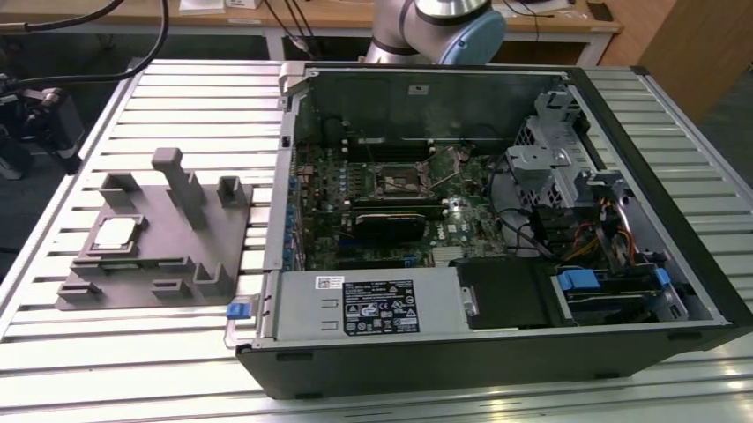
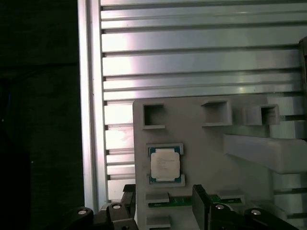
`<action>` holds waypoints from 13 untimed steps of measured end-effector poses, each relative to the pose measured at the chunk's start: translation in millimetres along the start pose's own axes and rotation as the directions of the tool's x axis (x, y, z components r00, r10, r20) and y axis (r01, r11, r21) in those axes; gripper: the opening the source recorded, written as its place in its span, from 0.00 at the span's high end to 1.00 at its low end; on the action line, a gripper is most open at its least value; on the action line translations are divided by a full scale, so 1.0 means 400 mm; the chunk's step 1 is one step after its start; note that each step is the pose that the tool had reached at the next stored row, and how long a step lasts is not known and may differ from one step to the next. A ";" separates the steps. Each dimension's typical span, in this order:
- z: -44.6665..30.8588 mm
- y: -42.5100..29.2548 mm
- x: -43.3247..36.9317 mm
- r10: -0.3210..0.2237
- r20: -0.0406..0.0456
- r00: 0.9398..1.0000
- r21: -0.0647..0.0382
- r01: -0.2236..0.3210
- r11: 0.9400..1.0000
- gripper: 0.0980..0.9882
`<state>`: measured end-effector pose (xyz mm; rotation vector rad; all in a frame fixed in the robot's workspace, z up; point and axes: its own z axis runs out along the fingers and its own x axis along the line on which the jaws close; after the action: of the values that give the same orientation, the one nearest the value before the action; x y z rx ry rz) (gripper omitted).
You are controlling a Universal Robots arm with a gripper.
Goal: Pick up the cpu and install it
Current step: 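Pick up the cpu and move it towards the insertion slot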
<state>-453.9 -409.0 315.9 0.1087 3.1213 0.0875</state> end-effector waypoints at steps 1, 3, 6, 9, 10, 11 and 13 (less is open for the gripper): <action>0.004 0.000 0.000 0.000 0.000 1.000 0.000 0.000 1.000 0.45; 0.013 -0.001 0.000 0.000 0.000 1.000 0.000 0.000 1.000 0.45; 0.026 -0.001 -0.008 0.000 0.000 1.000 0.000 0.000 1.000 0.45; 0.041 -0.001 -0.012 -0.002 -0.001 1.000 0.000 0.002 1.000 0.45; 0.045 -0.002 -0.013 -0.008 -0.001 1.000 0.000 0.008 1.000 0.45; 0.049 -0.002 -0.013 -0.016 -0.001 1.000 0.000 0.016 1.000 0.45; 0.057 -0.002 -0.013 -0.037 -0.003 0.999 -0.001 0.037 0.999 0.45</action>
<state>-448.4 -409.0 293.0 0.0515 3.1246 0.0880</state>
